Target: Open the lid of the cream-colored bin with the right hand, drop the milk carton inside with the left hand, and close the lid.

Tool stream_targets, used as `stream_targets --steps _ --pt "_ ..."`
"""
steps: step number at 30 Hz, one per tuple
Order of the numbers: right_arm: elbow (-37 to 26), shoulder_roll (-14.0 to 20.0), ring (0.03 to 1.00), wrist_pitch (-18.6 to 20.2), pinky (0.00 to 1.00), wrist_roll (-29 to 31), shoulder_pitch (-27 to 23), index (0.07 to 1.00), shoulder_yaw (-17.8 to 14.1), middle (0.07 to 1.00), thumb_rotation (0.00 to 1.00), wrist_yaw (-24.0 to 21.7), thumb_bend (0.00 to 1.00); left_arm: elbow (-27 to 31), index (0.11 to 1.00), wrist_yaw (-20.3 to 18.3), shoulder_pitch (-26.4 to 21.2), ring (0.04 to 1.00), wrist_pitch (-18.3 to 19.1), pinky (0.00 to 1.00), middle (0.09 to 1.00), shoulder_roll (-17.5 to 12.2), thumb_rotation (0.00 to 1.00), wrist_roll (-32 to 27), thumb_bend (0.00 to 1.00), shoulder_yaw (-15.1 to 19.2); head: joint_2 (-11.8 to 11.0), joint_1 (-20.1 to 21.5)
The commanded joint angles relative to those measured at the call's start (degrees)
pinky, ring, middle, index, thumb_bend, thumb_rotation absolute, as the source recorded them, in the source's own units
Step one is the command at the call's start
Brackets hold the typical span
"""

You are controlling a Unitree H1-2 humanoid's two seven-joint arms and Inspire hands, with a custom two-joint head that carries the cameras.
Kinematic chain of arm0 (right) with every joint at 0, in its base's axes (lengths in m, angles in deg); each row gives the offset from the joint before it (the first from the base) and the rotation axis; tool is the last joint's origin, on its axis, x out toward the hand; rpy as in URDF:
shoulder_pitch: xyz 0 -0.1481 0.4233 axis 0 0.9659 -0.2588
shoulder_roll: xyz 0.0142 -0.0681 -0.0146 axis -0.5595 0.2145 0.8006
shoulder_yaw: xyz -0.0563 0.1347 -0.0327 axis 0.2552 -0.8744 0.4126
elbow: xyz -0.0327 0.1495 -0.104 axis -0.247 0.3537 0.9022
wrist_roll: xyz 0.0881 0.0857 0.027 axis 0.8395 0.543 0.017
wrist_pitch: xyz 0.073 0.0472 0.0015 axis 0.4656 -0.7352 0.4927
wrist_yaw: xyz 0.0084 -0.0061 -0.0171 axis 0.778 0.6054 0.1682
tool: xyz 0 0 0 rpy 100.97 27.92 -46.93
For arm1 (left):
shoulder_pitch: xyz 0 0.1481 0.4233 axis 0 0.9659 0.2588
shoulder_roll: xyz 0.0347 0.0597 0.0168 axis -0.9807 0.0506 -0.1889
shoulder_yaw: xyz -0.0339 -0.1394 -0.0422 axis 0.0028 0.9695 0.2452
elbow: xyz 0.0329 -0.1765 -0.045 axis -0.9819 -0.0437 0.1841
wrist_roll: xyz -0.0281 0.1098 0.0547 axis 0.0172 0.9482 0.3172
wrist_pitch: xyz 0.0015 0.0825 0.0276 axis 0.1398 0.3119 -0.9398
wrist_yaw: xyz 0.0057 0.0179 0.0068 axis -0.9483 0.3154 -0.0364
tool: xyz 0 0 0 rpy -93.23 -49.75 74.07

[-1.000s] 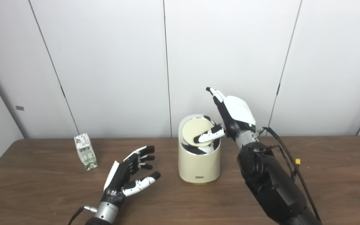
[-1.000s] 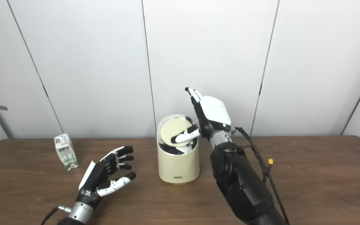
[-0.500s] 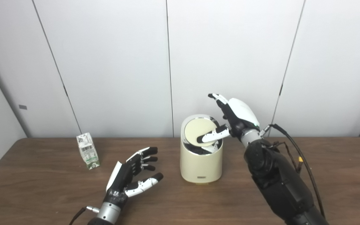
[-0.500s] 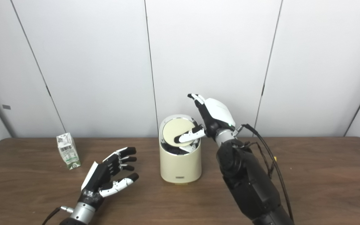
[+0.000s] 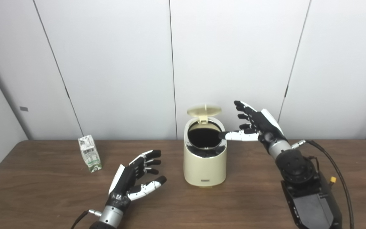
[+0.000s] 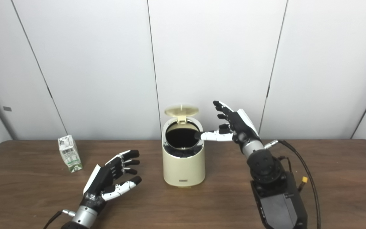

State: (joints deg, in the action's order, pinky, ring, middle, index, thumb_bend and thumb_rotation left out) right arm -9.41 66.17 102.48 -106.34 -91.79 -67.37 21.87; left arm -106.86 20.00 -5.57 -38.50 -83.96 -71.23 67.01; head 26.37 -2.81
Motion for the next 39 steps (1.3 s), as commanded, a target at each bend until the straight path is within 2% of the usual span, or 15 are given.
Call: stream_targets --steps 1,3,6,9,15,21,28,30,32,33,36,37,39 --pt "-1.59 0.74 0.899 -5.17 0.73 2.08 -0.31 0.925 -1.01 0.935 0.22 1.92 0.69 -4.44 0.833 0.41 3.99 0.774 -0.42 0.66 0.831 0.85 0.26 0.22 0.69 -0.68 -0.01 -0.01" --pt "-1.96 0.79 0.888 -6.78 0.72 3.51 1.46 0.93 -1.54 0.934 0.24 2.57 0.69 -4.23 0.832 0.45 4.07 0.774 -0.3 0.66 0.83 0.9 0.26 0.15 0.69 -0.66 -0.02 0.02" --pt "-3.06 0.59 0.915 -8.3 0.8 5.99 4.28 0.95 -2.53 0.954 0.25 2.87 0.69 -3.88 0.832 0.73 4.14 0.774 0.0 0.66 0.829 0.93 0.25 0.4 0.68 -0.63 -0.04 -0.04" --pt "-4.42 0.93 0.914 -9.04 0.84 6.82 6.91 0.945 -2.6 0.936 0.29 3.06 0.71 -3.79 0.835 0.49 4.13 0.773 -0.02 0.65 0.83 0.88 0.25 0.06 0.68 -0.6 -0.04 -0.04" --pt "-8.75 1.71 0.89 -9.17 0.77 4.37 12.22 0.932 -0.71 0.916 0.3 4.16 0.77 -3.96 0.835 0.33 3.91 0.77 0.08 0.66 0.827 0.86 0.23 -0.18 0.67 -0.57 -0.26 -0.53" --pt "-9.92 2.94 0.864 -11.86 0.72 1.87 15.7 0.934 1.43 0.914 0.32 5.08 0.85 -3.87 0.836 -0.05 3.9 0.764 0.33 0.65 0.822 0.88 0.23 -0.51 0.68 -0.61 -0.4 -0.86" --pt "-9.24 2.53 0.876 -15.52 0.74 1.8 19.15 0.936 1.3 0.919 0.28 6.78 0.9 -3.89 0.832 -0.06 3.74 0.749 -0.18 0.65 0.818 0.79 0.24 -0.21 0.69 -0.7 -0.54 -1.07" --pt "-8.48 2.35 0.882 -16.73 0.73 2.25 19.65 0.939 1.1 0.925 0.26 7.26 0.9 -4.02 0.829 -0.1 3.61 0.746 -0.17 0.66 0.804 0.76 0.24 -0.14 0.68 -0.75 -0.74 -2.01" --pt "-7.73 2.3 0.886 -17.76 0.7 3.0 20.04 0.939 0.75 0.928 0.24 7.45 0.91 -4.21 0.829 -0.43 3.5 0.745 -0.02 0.66 0.798 0.9 0.24 -0.5 0.68 -0.84 -1.43 -6.27" --pt "-7.54 2.35 0.885 -18.14 0.67 3.43 20.27 0.939 0.6 0.928 0.23 7.42 0.91 -4.39 0.829 -0.52 3.49 0.744 -0.13 0.66 0.794 1.0 0.25 -0.56 0.68 -0.91 -1.6 -6.92" --pt "-7.14 2.95 0.884 -19.53 0.63 4.46 21.03 0.944 0.04 0.944 0.18 7.14 0.86 -6.89 0.831 -0.34 2.82 0.744 -1.7 0.66 0.79 1.73 0.24 -0.39 0.68 -1.21 -3.63 -12.34" --pt "-7.06 3.25 0.882 -19.93 0.63 4.42 21.25 0.946 -0.07 0.945 0.18 7.12 0.84 -8.09 0.831 -0.54 2.44 0.743 -2.12 0.66 0.789 2.08 0.22 -0.73 0.68 -1.28 -4.19 -13.42" --pt "-7.59 3.52 0.901 -19.4 0.75 4.39 21.65 0.954 -0.35 0.946 0.15 6.96 0.82 -8.61 0.826 -0.09 2.24 0.724 -1.67 0.64 0.774 2.77 0.19 -0.25 0.69 -1.59 -5.26 -14.93"
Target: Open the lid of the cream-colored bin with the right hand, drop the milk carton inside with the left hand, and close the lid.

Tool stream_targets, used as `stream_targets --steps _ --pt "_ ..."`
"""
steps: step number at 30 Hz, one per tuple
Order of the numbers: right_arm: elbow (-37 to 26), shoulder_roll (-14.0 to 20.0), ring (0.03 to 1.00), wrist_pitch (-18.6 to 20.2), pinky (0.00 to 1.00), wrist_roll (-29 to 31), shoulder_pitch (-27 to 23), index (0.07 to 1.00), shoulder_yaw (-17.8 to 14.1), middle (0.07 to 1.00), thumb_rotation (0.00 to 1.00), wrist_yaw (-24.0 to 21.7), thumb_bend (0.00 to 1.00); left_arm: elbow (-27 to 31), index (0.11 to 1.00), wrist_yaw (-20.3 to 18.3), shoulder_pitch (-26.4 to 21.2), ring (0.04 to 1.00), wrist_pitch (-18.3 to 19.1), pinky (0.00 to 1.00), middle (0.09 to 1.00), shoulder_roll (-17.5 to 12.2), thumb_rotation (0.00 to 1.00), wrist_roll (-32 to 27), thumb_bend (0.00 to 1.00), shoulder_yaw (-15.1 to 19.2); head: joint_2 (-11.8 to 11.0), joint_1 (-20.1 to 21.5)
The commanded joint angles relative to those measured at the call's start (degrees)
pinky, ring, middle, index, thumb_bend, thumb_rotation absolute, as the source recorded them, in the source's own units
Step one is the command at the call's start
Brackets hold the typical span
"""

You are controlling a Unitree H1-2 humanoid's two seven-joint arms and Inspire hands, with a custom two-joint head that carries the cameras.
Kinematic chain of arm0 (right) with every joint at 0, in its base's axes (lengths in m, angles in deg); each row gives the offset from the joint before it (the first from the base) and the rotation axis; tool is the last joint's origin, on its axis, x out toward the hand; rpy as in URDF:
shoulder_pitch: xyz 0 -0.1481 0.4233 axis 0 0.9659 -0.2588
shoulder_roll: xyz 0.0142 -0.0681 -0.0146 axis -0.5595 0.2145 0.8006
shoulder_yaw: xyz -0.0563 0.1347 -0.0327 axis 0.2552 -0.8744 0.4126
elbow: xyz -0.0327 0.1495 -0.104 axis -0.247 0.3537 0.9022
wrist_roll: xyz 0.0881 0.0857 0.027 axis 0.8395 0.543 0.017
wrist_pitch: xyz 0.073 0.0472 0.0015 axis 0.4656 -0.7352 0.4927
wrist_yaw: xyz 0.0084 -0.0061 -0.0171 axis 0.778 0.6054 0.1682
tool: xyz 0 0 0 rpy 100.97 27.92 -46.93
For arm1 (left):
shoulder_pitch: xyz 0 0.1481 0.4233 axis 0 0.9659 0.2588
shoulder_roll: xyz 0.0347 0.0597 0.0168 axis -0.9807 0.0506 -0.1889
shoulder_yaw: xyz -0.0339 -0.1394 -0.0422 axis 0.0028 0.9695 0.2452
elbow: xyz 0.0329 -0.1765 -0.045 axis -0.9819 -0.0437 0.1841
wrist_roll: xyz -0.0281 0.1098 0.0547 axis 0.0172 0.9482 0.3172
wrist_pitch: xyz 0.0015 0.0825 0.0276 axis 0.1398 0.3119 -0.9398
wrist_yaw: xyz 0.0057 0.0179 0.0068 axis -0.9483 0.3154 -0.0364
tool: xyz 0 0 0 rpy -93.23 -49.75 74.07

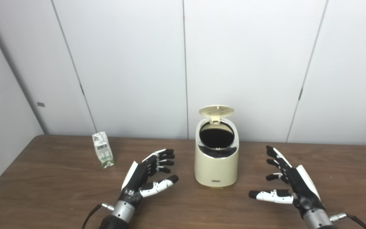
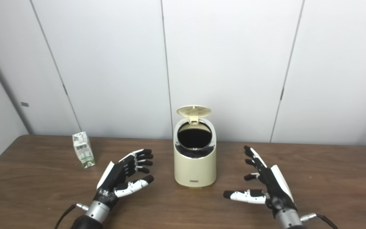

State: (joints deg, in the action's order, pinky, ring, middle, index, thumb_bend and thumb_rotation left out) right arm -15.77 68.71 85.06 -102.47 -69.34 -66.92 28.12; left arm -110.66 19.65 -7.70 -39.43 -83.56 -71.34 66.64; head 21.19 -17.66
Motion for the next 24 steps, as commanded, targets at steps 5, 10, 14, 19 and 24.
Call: stream_targets --steps 5,10,14,19,24 --pt "-4.24 1.01 0.904 1.69 0.8 1.04 -0.12 0.968 -1.24 0.963 0.07 -0.25 0.77 -2.63 0.75 2.24 4.57 0.691 0.56 0.63 0.745 2.88 0.21 3.08 0.72 -2.1 -1.52 -2.99" --pt "-5.5 1.44 0.857 3.65 0.68 -1.74 -0.62 0.94 -0.36 0.933 0.11 0.12 0.81 3.23 0.737 2.12 4.8 0.646 -0.14 0.58 0.721 1.4 0.15 1.8 0.68 -0.27 -2.83 -5.65" --pt "-5.03 1.96 0.8 3.02 0.55 -3.75 -1.4 0.922 0.26 0.901 0.21 0.24 0.86 10.42 0.73 2.59 5.53 0.639 1.56 0.58 0.707 -0.71 0.13 1.95 0.66 1.67 -3.09 -6.82" --pt "-5.06 2.13 0.811 2.33 0.5 -3.57 -1.95 0.911 0.26 0.908 0.23 -0.19 0.87 16.5 0.723 3.12 5.58 0.652 3.84 0.6 0.7 -4.23 0.19 3.57 0.68 4.04 -3.06 -7.28" --pt "-5.48 2.37 0.815 2.67 0.45 -3.39 -2.25 0.912 0.23 0.909 0.23 -0.7 0.87 19.61 0.717 4.27 5.47 0.66 5.29 0.59 0.705 -7.83 0.2 4.32 0.71 7.25 -2.86 -7.45"
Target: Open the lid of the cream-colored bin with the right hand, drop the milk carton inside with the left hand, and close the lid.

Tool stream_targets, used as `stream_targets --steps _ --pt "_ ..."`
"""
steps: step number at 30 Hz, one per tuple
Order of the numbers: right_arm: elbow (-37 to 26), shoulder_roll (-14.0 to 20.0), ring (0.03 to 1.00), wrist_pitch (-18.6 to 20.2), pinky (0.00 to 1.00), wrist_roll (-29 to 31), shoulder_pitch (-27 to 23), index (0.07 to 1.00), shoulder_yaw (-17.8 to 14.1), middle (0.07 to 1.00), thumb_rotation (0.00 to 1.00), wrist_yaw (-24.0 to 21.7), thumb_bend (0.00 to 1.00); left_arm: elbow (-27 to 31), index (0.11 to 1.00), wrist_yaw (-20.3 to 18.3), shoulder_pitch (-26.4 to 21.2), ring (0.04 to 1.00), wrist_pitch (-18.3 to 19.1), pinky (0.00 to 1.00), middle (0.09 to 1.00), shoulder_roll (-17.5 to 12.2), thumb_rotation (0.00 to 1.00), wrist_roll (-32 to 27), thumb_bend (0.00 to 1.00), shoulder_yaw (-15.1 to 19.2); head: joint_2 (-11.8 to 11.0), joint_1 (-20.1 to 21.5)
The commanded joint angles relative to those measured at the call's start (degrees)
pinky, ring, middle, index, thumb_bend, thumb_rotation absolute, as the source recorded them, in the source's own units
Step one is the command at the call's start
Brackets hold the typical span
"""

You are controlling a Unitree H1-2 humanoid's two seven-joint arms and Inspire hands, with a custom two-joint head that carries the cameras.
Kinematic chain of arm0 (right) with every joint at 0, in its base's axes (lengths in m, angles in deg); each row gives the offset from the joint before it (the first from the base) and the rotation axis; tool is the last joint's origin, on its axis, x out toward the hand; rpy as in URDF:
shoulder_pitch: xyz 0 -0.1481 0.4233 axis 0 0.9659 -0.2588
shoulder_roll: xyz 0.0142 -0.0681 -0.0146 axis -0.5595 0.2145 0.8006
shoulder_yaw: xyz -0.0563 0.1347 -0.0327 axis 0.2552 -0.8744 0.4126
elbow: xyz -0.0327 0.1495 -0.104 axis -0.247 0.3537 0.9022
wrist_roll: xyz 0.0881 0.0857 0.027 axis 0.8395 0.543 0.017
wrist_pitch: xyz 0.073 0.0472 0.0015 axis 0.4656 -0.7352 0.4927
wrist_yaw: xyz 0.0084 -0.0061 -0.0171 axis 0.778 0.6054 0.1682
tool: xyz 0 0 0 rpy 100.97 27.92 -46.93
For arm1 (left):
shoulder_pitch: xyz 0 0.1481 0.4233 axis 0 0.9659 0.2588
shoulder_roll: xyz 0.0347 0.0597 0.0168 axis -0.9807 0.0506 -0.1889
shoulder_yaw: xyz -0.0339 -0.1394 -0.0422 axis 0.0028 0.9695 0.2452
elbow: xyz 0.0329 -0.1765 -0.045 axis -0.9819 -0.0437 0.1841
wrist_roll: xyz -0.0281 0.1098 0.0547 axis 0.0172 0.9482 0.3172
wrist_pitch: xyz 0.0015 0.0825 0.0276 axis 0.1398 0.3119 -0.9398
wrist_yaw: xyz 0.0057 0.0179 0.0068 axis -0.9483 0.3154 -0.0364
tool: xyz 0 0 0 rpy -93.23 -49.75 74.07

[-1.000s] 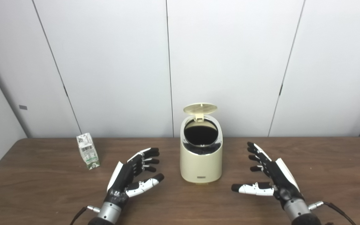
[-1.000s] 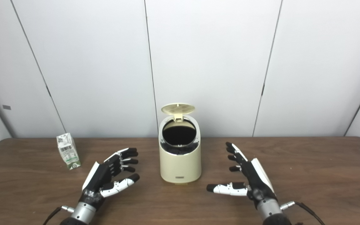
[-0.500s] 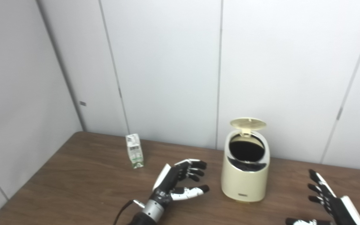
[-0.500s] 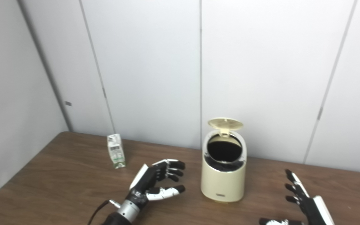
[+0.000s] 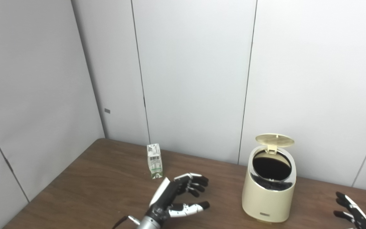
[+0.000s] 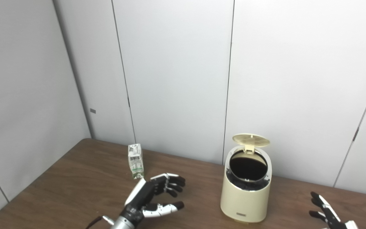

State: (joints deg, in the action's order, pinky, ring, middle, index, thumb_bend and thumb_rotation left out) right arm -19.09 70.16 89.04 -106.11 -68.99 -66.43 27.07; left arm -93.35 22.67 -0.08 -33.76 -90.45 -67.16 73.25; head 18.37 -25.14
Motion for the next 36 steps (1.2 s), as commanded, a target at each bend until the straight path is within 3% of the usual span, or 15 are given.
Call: stream_targets --steps 1,5,11,15,19,24,30,36 --pt "-2.24 0.96 0.817 -1.28 0.43 0.26 -2.63 0.914 -0.24 0.911 0.24 0.23 0.87 2.7 0.714 1.42 -2.16 0.652 -0.03 0.58 0.703 -1.48 0.19 -0.12 0.71 1.2 -0.02 0.01" --pt "-1.95 0.87 0.798 -1.45 0.42 0.4 -2.71 0.91 -0.2 0.9 0.24 0.04 0.87 2.86 0.719 2.13 -2.48 0.685 0.39 0.61 0.723 -3.05 0.15 -0.28 0.71 2.72 -0.01 -0.03" --pt "-1.84 1.11 0.779 -1.3 0.4 -0.28 -2.81 0.911 0.12 0.897 0.26 0.07 0.87 1.03 0.735 4.65 -4.44 0.71 -2.59 0.64 0.735 -4.09 0.07 -0.26 0.71 5.23 0.37 0.13" --pt "-1.79 1.16 0.787 -1.4 0.4 -0.42 -2.73 0.91 0.26 0.892 0.27 0.04 0.87 -0.86 0.745 7.09 -6.63 0.724 -4.59 0.66 0.755 -4.77 0.08 0.95 0.71 6.74 0.49 0.29" --pt "-2.0 1.18 0.756 -0.99 0.38 -0.79 -2.58 0.905 0.43 0.874 0.26 -0.05 0.86 -3.17 0.759 9.92 -9.09 0.757 -5.59 0.65 0.778 -6.05 0.14 3.58 0.72 7.82 0.49 0.29" --pt "-1.75 1.61 0.764 -1.3 0.36 -0.73 -2.5 0.912 0.35 0.877 0.28 -0.1 0.85 -4.94 0.765 9.77 -11.24 0.789 -5.17 0.69 0.786 -7.49 0.17 2.04 0.75 7.83 0.87 0.57" --pt "-2.19 2.09 0.767 -0.8 0.31 -0.69 -2.48 0.906 0.44 0.878 0.29 -0.29 0.86 -7.73 0.78 9.45 -13.8 0.824 -4.97 0.75 0.805 -8.61 0.11 0.99 0.73 7.59 1.12 0.59" --pt "-2.65 2.44 0.762 -0.42 0.28 -0.41 -2.41 0.906 0.24 0.885 0.29 -0.65 0.86 -14.47 0.788 10.27 -17.06 0.839 -7.49 0.77 0.821 -9.26 0.12 1.35 0.75 7.3 1.4 0.84"
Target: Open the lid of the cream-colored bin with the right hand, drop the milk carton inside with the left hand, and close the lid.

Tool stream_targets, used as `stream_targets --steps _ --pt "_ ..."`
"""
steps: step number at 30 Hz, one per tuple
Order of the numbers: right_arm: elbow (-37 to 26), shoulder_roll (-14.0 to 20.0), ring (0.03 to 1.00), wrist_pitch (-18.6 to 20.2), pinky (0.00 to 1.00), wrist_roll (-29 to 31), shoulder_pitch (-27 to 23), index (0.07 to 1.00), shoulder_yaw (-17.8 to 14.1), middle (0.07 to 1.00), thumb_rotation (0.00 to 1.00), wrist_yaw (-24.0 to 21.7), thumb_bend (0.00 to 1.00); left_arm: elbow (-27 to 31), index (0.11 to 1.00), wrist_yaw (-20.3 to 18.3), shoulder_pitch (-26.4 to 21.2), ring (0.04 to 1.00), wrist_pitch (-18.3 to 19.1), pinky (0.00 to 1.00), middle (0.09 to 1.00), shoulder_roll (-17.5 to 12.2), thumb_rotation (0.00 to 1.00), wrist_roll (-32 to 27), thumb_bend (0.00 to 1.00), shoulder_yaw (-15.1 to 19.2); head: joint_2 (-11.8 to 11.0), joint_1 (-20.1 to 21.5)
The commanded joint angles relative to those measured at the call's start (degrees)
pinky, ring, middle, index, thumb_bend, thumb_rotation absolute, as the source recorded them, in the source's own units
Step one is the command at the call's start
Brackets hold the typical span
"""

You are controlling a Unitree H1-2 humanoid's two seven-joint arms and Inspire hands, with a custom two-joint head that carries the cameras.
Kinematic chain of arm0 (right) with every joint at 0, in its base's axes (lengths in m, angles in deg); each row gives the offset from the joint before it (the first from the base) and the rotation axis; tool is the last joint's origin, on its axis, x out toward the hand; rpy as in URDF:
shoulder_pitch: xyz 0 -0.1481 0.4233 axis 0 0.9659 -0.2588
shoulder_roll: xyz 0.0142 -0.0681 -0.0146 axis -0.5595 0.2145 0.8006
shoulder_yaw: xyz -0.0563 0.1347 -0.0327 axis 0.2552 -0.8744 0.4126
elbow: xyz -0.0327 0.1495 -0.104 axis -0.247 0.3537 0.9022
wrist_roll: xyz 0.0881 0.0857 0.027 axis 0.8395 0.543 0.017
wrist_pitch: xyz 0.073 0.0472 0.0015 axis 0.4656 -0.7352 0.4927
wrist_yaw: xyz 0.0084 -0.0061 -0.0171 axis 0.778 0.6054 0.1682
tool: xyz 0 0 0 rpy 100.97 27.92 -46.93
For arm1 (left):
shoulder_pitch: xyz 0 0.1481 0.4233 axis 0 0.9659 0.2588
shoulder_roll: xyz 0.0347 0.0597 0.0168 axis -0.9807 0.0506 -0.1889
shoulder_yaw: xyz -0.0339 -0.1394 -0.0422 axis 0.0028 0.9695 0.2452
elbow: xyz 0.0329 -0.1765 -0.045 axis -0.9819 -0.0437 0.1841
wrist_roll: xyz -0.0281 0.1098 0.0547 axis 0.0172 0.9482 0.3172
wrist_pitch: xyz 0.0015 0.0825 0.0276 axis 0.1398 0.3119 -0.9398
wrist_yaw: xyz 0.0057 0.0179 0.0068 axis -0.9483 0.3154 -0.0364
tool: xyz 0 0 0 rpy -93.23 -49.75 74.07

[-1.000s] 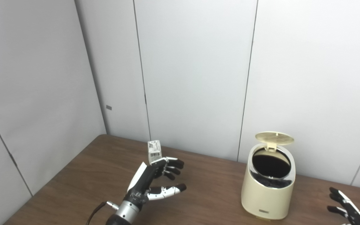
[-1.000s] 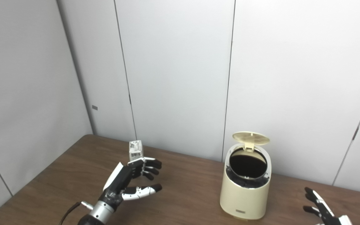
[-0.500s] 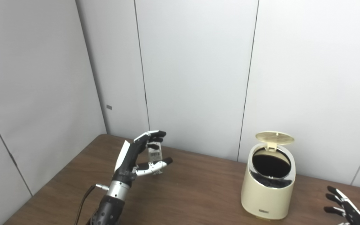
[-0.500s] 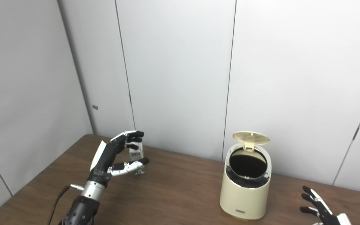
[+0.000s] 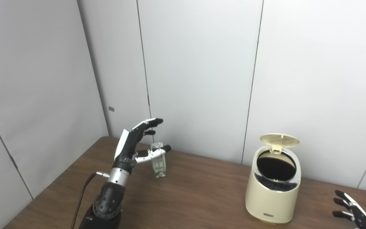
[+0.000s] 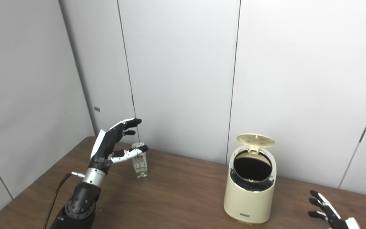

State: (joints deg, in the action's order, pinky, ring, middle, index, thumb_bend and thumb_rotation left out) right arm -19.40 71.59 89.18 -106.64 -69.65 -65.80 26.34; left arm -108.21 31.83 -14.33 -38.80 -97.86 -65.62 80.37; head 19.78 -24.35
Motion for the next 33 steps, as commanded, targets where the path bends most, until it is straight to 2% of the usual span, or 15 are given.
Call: stream_targets --steps 1,7,9,15,18,22,29,33 --pt "-2.32 1.04 0.766 -0.7 0.28 0.29 -1.71 0.906 -0.47 0.888 0.29 0.03 0.86 -0.81 0.79 1.27 -3.33 0.838 -2.79 0.76 0.823 -1.98 0.12 -0.13 0.75 0.15 0.02 0.08" --pt "-2.7 1.66 0.777 -0.86 0.35 0.23 -1.58 0.901 -0.42 0.889 0.3 -0.52 0.87 -6.12 0.803 1.4 -5.57 0.855 -3.67 0.78 0.838 -2.74 0.11 -0.52 0.77 -0.15 0.23 0.46" --pt "-3.06 1.87 0.785 -0.55 0.32 0.4 -1.58 0.901 -0.51 0.895 0.31 -0.86 0.88 -7.81 0.811 1.27 -6.07 0.859 -3.74 0.78 0.843 -3.08 0.11 -0.69 0.78 -0.34 0.34 0.53" --pt "-4.56 2.33 0.823 0.47 0.22 0.34 -1.48 0.903 -0.73 0.916 0.28 -1.76 0.86 -13.02 0.852 -1.49 -7.2 0.919 -3.83 0.91 0.887 -3.73 0.22 -4.24 0.91 -0.69 0.44 0.92" --pt "-4.96 2.52 0.806 0.57 0.26 0.53 -1.27 0.904 -0.81 0.912 0.3 -1.95 0.87 -14.97 0.875 -2.24 -7.69 0.94 -3.84 0.95 0.901 -3.67 0.25 -5.49 0.96 -0.69 0.42 1.09" --pt "-5.21 2.94 0.78 0.44 0.31 0.6 -1.02 0.901 -0.72 0.904 0.33 -1.87 0.89 -16.71 0.901 -2.45 -8.19 0.966 -3.84 0.99 0.928 -3.75 0.26 -5.26 0.97 -1.11 0.39 1.23" --pt "-4.95 3.62 0.727 -0.45 0.34 0.67 -0.16 0.89 -1.06 0.88 0.34 -1.59 0.9 -20.4 0.918 -1.29 -9.06 0.992 -3.85 1.0 0.957 -3.92 0.3 -4.37 0.99 -2.03 0.46 1.43" --pt "-5.18 3.83 0.701 -0.27 0.33 0.65 0.3 0.883 -1.28 0.865 0.31 -1.54 0.9 -22.12 0.911 -1.82 -9.33 0.98 -3.85 0.97 0.954 -3.6 0.27 -5.24 0.99 -2.05 0.62 1.65"
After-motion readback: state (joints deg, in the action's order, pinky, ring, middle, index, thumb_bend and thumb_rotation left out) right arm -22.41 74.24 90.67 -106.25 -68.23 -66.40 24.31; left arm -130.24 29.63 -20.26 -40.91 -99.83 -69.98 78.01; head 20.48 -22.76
